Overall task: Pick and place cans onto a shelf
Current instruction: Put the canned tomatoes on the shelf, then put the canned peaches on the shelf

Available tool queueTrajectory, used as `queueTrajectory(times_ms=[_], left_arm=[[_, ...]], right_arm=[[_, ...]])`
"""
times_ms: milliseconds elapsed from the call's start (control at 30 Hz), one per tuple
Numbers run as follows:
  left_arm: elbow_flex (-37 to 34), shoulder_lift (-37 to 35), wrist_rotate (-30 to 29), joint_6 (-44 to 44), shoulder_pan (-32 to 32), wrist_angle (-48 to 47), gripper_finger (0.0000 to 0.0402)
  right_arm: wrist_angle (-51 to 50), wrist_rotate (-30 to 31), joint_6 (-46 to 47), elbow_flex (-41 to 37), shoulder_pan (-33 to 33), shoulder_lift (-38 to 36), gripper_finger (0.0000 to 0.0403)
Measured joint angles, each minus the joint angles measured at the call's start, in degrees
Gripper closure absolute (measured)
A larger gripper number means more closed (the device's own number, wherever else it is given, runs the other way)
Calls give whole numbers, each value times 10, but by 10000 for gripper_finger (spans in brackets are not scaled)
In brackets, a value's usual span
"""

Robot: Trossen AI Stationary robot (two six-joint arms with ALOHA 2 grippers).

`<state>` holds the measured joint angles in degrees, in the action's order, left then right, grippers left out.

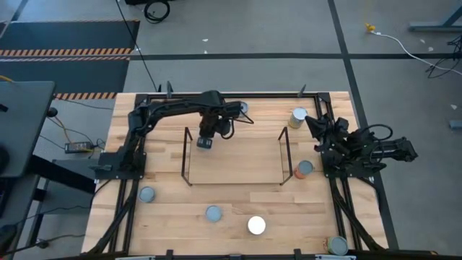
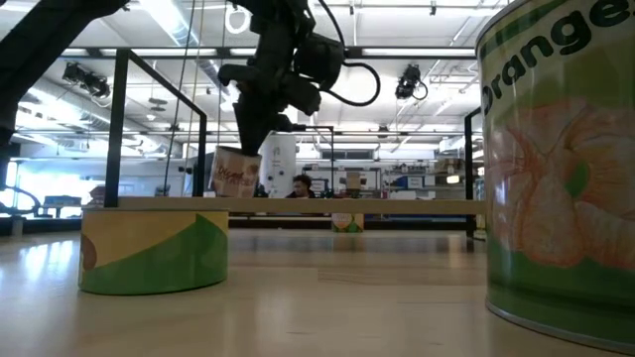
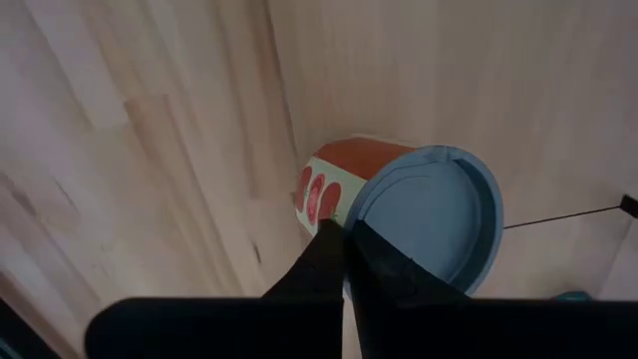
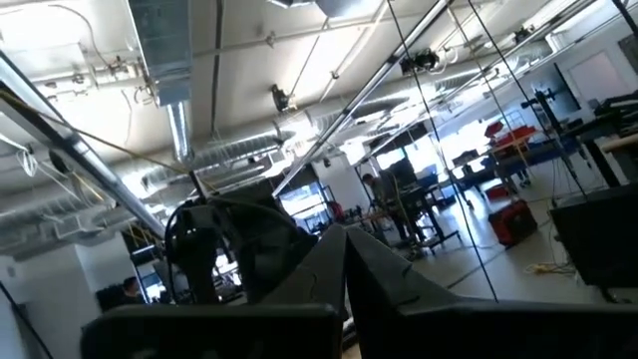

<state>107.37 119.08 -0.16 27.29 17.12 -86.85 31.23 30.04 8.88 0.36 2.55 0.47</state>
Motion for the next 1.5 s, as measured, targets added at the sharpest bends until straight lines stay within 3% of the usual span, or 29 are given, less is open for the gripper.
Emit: queueTrajectory(times_ms=[233, 633, 900, 1067, 1300, 1500], left_arm=[[0, 0, 5, -28, -2, 0, 386], [0, 0, 9, -27, -31, 16, 313], [0, -3, -5, -46, -41, -1, 261], [0, -23, -12, -81, -53, -11, 249], [0, -70, -9, -213, -55, -32, 259], [0, -131, 19, -337, -75, -6, 260]], right_arm=[[0, 5, -60, 0, -3, 0, 385], [-48, 64, -88, 0, -3, 0, 379], [-75, 58, -91, 0, -3, 0, 323], [-79, 55, -96, 1, -3, 0, 284], [-188, 21, -109, 69, -3, 19, 261], [-300, -18, -138, 159, -3, 95, 260]])
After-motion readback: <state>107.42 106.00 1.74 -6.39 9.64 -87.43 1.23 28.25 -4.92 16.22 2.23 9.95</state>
